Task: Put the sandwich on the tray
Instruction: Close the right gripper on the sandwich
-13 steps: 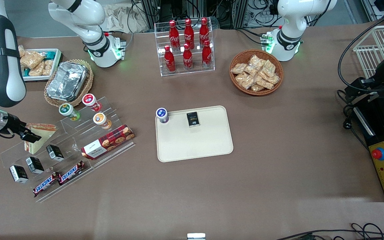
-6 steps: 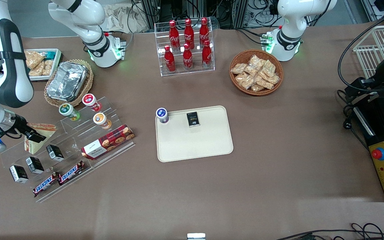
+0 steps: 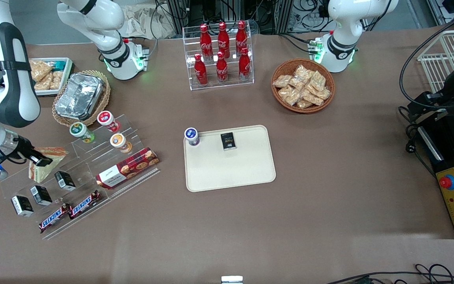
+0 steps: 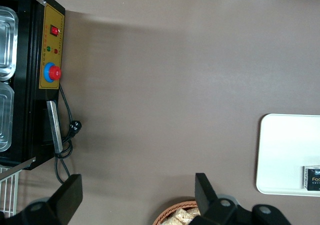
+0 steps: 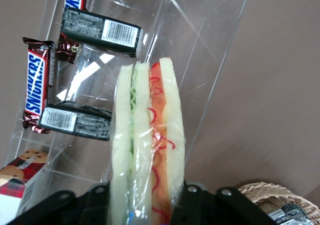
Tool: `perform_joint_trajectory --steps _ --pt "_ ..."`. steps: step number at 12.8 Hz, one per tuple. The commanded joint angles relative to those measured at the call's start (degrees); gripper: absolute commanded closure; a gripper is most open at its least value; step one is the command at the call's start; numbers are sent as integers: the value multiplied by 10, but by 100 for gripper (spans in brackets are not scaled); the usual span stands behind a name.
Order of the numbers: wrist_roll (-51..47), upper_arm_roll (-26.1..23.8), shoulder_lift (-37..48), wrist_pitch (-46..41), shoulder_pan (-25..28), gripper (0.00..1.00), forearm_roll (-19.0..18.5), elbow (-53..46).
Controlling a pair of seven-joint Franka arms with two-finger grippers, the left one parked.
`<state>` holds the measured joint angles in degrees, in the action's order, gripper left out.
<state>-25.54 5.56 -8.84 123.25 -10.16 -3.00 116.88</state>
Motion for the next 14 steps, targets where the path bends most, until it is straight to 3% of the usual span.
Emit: perform_joint_trajectory --steps 1,5,7,9,14 --pt "7 -2 1 17 -6 100 4 9" --pt "46 -4 13 5 -4 100 8 -9" --pt "93 -6 21 -42 -1 100 10 -43" --pt "155 -8 29 -68 1 100 53 -74" --pt "239 -11 29 -176 50 100 63 -160"
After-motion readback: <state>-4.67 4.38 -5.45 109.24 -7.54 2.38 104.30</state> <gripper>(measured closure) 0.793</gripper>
